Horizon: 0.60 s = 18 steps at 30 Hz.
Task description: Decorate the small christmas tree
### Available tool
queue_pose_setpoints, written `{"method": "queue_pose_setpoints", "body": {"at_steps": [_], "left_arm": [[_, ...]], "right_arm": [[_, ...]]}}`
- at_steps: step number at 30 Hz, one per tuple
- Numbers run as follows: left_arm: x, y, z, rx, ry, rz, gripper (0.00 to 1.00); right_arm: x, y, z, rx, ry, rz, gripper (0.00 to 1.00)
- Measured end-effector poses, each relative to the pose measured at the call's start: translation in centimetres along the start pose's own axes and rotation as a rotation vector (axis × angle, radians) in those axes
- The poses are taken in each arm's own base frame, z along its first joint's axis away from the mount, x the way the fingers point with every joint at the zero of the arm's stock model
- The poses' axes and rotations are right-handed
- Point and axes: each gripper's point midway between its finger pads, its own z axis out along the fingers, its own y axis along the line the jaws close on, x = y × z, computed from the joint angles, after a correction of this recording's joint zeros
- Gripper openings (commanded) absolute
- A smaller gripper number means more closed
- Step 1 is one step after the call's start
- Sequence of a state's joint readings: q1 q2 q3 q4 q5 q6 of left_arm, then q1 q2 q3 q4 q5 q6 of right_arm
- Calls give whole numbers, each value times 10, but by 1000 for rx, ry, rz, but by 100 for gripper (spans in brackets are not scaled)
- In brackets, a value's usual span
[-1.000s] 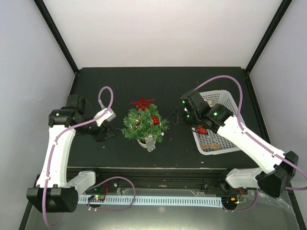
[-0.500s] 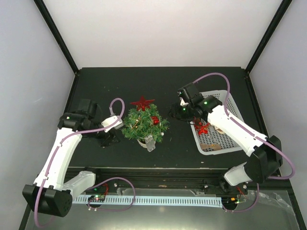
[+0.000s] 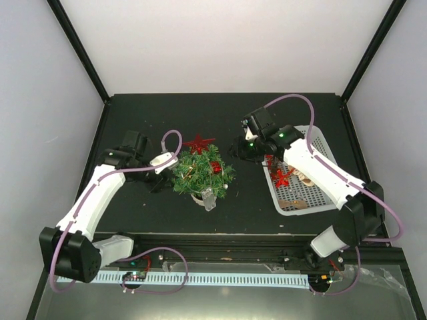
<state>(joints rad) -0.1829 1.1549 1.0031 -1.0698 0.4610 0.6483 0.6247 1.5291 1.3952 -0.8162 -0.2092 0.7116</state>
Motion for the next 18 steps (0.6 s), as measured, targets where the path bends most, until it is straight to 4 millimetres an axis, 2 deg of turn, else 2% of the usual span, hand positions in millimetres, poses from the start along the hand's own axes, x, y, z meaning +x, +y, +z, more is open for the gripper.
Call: {"method": "queue_pose_setpoints", "body": {"at_steps": [10, 18], "left_arm": [[-1, 24, 16, -77, 16, 1, 49], [-10, 44, 21, -145, -3, -13, 49]], "right_arm": [[10, 8, 8, -54, 62, 4, 52], [31, 8, 11, -62, 105, -15, 51]]}}
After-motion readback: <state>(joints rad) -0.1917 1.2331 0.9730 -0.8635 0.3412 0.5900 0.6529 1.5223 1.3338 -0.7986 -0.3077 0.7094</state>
